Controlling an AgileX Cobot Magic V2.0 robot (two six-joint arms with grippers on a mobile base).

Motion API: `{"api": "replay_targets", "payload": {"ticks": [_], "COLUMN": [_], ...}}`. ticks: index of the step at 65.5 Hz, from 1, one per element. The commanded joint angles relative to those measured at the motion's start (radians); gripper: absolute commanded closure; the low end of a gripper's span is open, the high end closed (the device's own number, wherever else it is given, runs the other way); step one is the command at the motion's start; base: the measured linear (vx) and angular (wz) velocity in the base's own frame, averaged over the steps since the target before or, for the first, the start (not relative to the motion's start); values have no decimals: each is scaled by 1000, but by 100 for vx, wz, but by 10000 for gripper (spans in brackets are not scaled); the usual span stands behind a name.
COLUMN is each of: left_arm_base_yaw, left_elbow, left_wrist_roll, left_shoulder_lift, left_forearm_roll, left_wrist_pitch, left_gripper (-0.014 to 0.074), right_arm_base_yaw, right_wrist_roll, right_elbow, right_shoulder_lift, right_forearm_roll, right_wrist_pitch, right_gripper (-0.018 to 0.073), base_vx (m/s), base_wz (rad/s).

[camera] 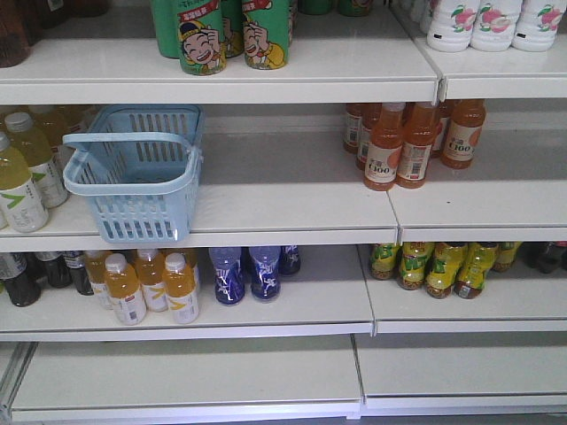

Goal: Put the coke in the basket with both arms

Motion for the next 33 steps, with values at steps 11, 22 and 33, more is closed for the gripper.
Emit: {"api": "replay_targets", "payload": {"ticks": [11,22,33], "left_arm_base_yaw": [-4,-4,-4], "left_elbow": [-142,-370,-521], "left_wrist_roll": [-153,17,39], "left_shoulder_lift": [-17,79,304], "left_forearm_roll": [-11,38,41], "left_wrist_pitch": [-199,-82,28], "left_gripper": [603,603,602], "right_arm_base_yaw": [-7,-7,-7], "right_wrist_roll": [-2,-2,-2], "right_elbow": [15,15,15], "right_shoulder_lift": [-18,-18,-18], "right_forearm_roll": [-11,-11,-11], "right_wrist_pitch": [-76,-76,-76], "right_gripper": [564,564,564], "base_vx": [0,0,0], "base_wz": [0,0,0]}}
